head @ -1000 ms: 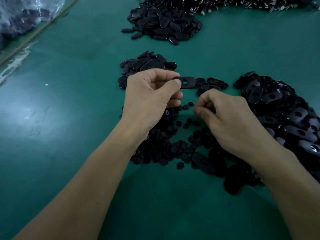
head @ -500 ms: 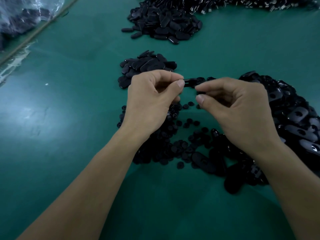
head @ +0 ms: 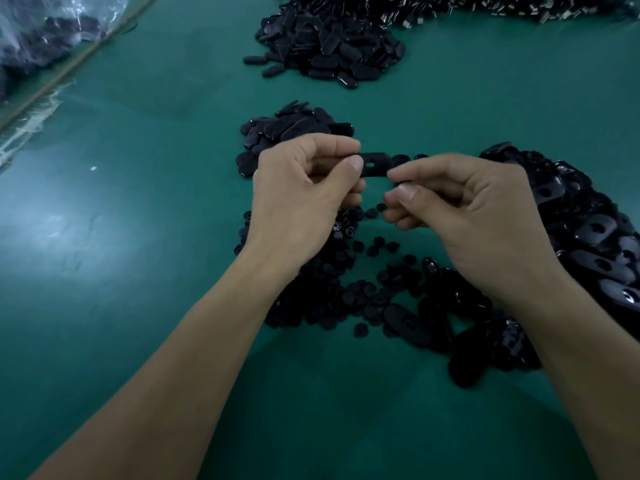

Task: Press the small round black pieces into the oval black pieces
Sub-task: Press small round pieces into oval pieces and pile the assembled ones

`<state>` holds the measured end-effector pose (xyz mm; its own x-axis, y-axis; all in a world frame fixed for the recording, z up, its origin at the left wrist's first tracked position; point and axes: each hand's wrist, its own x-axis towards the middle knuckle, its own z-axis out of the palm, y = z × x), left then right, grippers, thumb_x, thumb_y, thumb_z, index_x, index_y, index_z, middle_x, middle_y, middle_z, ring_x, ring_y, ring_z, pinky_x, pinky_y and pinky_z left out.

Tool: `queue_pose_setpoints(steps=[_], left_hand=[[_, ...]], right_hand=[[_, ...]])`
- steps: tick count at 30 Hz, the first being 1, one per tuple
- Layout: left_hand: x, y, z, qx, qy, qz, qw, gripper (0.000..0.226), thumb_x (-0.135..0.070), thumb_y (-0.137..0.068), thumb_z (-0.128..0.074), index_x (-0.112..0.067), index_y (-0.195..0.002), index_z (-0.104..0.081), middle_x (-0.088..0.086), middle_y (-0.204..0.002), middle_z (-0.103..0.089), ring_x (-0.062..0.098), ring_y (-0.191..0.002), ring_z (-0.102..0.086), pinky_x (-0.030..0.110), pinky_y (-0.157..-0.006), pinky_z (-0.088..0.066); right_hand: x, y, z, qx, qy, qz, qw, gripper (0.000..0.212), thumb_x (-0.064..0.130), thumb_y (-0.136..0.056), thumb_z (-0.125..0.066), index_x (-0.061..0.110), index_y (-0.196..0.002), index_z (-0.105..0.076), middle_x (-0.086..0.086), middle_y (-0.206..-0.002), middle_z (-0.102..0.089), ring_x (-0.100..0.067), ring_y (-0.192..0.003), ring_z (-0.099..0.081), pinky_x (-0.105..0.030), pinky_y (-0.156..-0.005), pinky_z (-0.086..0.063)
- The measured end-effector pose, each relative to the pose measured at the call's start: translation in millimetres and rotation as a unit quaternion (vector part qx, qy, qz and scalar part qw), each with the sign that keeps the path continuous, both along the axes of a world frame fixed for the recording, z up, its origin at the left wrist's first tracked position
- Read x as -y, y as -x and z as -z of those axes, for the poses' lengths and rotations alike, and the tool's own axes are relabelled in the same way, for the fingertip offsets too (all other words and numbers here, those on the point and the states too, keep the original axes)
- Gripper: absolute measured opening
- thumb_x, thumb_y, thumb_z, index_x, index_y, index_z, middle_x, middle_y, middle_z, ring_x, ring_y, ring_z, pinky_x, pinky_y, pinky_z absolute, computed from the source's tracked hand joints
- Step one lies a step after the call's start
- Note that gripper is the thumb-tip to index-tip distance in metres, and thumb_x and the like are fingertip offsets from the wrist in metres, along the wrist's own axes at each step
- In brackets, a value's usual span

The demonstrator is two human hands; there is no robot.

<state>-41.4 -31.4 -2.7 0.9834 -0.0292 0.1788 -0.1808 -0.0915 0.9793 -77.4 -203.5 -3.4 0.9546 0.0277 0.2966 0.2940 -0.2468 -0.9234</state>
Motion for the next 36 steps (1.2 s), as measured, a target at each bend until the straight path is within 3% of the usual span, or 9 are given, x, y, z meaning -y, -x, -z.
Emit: queue_pose_setpoints(steps=[4, 8, 11, 15, 25, 36], left_hand=[[1.0, 0.6, -0.8, -0.005, 0.009, 0.003, 1.000, 0.010, -0.007, -0.093, -0.071, -0.017, -0.095, -0.073, -0.002, -0.073, -0.074, 0.014, -0.072, -0.074, 0.025, -0.068, -0.060], [1.3, 1.4, -0.4, -0.005, 0.014, 0.008, 1.000, 0.009, -0.007, -0.093, -0.072, -0.016, -0.094, -0.074, -0.001, -0.075, -0.075, 0.015, -0.073, -0.075, 0.025, -0.069, -0.061], [2.7, 2.6, 0.4, -0.001, 0.014, 0.017, 1.000, 0.010, -0.006, -0.092, -0.072, -0.016, -0.092, -0.074, -0.001, -0.075, -0.075, 0.016, -0.073, -0.075, 0.025, -0.069, -0.060], [5.4, 3.9, 1.1, 0.004, 0.022, 0.035, 0.999, 0.010, -0.003, -0.091, -0.072, -0.013, -0.093, -0.074, 0.002, -0.076, -0.076, 0.017, -0.072, -0.076, 0.026, -0.067, -0.061], [7.9, 7.5, -0.7, 0.023, 0.048, 0.091, 0.994, 0.014, 0.001, -0.090, -0.072, -0.012, -0.093, -0.076, 0.005, -0.080, -0.078, 0.018, -0.073, -0.076, 0.025, -0.067, -0.060], [11.2, 8.7, 4.5, 0.044, 0.022, 0.087, 0.995, 0.014, -0.001, -0.088, -0.075, -0.013, -0.095, -0.077, 0.000, -0.078, -0.077, 0.014, -0.071, -0.074, 0.027, -0.069, -0.060]], right_hand=[[0.7, -0.4, -0.6, -0.014, -0.024, 0.002, 1.000, 0.019, 0.003, -0.096, -0.062, 0.022, -0.094, -0.062, 0.002, -0.086, -0.077, -0.016, -0.079, -0.076, -0.025, -0.071, -0.060], [1.4, -1.0, -2.3, 0.027, -0.004, 0.031, 0.999, 0.020, 0.008, -0.088, -0.075, 0.028, -0.086, -0.071, 0.001, -0.091, -0.076, -0.014, -0.081, -0.073, -0.026, -0.077, -0.059], [3.1, -1.3, -3.5, 0.042, -0.002, 0.060, 0.997, 0.017, 0.014, -0.083, -0.081, 0.030, -0.086, -0.075, 0.006, -0.085, -0.076, -0.007, -0.076, -0.068, -0.019, -0.074, -0.055], [2.2, -1.0, -4.0, 0.039, -0.016, 0.065, 0.997, 0.015, 0.013, -0.086, -0.079, 0.027, -0.088, -0.075, 0.012, -0.077, -0.075, -0.001, -0.067, -0.065, -0.012, -0.064, -0.048], [-0.5, 1.7, -7.7, 0.039, 0.016, 0.098, 0.994, 0.017, 0.014, -0.087, -0.076, 0.031, -0.085, -0.073, 0.014, -0.076, -0.075, -0.005, -0.067, -0.071, -0.012, -0.062, -0.050], [-4.7, 5.5, -8.8, 0.047, 0.073, 0.117, 0.989, 0.019, 0.014, -0.088, -0.075, 0.033, -0.088, -0.071, 0.014, -0.074, -0.073, -0.004, -0.069, -0.071, -0.016, -0.064, -0.054]])
